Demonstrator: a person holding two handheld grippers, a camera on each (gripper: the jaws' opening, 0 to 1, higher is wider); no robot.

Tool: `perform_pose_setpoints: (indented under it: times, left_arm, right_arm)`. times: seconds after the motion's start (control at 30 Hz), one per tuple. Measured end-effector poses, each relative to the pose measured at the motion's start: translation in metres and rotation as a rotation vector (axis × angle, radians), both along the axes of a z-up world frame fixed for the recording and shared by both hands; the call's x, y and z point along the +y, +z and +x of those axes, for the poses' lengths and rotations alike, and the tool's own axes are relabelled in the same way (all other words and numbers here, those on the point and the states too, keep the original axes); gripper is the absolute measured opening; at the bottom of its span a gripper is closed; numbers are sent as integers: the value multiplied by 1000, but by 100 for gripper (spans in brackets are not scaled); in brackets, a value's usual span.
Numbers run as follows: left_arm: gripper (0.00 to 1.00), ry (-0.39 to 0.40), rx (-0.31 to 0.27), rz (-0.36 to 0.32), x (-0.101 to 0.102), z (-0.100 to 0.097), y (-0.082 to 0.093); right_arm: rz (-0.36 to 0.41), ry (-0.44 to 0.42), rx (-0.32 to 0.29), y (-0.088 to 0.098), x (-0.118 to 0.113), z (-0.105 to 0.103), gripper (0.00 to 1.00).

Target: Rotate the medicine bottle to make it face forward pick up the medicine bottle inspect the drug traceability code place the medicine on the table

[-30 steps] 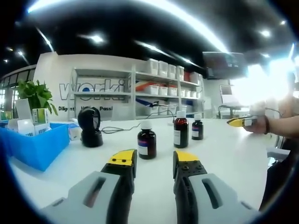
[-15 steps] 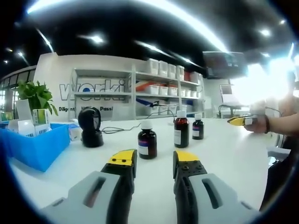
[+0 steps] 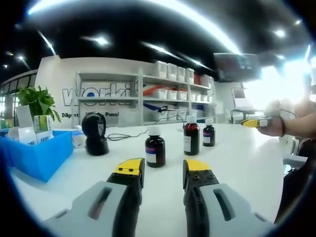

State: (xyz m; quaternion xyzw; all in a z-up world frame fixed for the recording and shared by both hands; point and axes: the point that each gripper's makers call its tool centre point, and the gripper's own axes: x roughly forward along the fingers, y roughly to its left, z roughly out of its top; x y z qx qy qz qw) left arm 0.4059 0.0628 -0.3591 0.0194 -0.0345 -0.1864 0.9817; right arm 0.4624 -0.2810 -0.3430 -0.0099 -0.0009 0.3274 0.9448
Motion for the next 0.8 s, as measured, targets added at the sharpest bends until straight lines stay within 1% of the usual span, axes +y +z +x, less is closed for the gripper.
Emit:
perform_pose_setpoints:
  times: [0.1,0.2,0.23,0.3,0.37,0.5,0.63,0.67,0.8]
  left_arm:
    - [24,-2,-1,4,-1,0,0]
    - [24,1,-7,2,0,-1,1]
    - [24,2,-8,1,0,-1,1]
    - [24,1,-11,-4,0,-1,2]
    - [24,-4,-11,-4,0,-1,2]
    - [24,-7,-10,2,-1,-1,2]
    - [25,-10,-12,-2,-2,-2,3]
    - [26,-7,-15,7,-2,-2,3]
    - [26,-8,-11,2,-2,-2,3]
  right_arm:
    - [-9,23,2,11,5,-2,25]
    - [-5,42,13,23,8,0,25]
    - [-18,53,15,25,10,0,25]
    - [-67,72,6,28,14,0,26]
    - [-72,74,8,32,14,5,27]
    - [-87,84,17,36,17,11,29]
    - [-90,84,37,36,19,19,29]
    - [-95,86,42,36,20,21,29]
    - [-111,87,55,38,24,28,28]
